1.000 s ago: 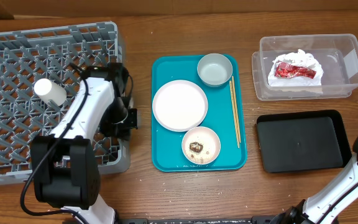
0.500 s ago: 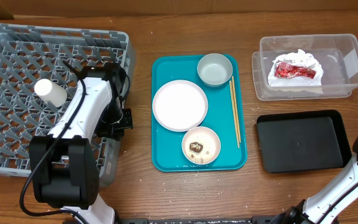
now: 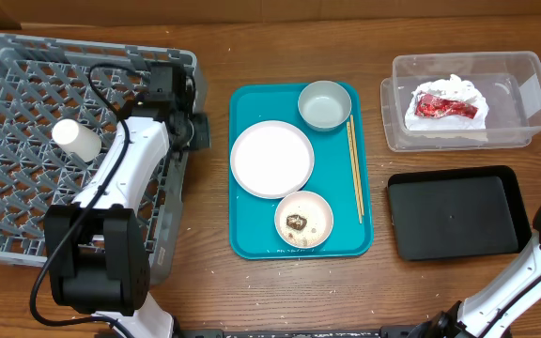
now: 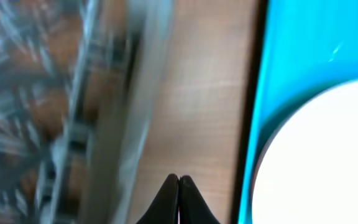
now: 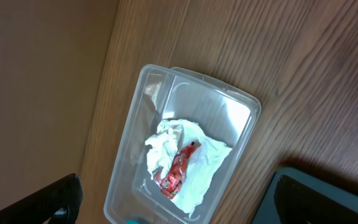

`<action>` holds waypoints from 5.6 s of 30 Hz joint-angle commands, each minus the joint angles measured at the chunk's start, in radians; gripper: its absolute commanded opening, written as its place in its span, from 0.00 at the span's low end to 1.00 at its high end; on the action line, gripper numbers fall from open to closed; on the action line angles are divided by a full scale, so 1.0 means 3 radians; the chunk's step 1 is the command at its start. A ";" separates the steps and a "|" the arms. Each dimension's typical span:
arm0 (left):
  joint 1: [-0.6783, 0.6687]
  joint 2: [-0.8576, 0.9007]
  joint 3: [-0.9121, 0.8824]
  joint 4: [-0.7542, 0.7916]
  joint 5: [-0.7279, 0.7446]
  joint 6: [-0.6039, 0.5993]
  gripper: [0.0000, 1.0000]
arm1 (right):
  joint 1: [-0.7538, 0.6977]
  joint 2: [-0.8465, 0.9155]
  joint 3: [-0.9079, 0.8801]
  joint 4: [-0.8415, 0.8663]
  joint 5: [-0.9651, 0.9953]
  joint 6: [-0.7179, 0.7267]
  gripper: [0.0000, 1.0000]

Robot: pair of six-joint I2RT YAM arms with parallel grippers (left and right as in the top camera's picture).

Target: Sort waste into correct bins and load items into the dishwasher

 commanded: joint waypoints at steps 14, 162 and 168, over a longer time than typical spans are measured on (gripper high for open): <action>0.0064 0.0479 0.0019 0.0938 -0.0304 0.0501 0.04 | -0.0010 -0.0046 0.0060 0.0006 -0.0003 -0.0014 1.00; 0.1835 0.1817 0.2819 -0.0126 0.4220 -0.1517 0.04 | -0.0010 -0.0046 0.0060 0.0008 -0.0003 -0.0014 1.00; 0.2041 0.1817 0.2819 -0.0356 0.4143 -0.1278 0.04 | -0.0010 -0.0046 0.0060 0.0008 -0.0003 -0.0013 1.00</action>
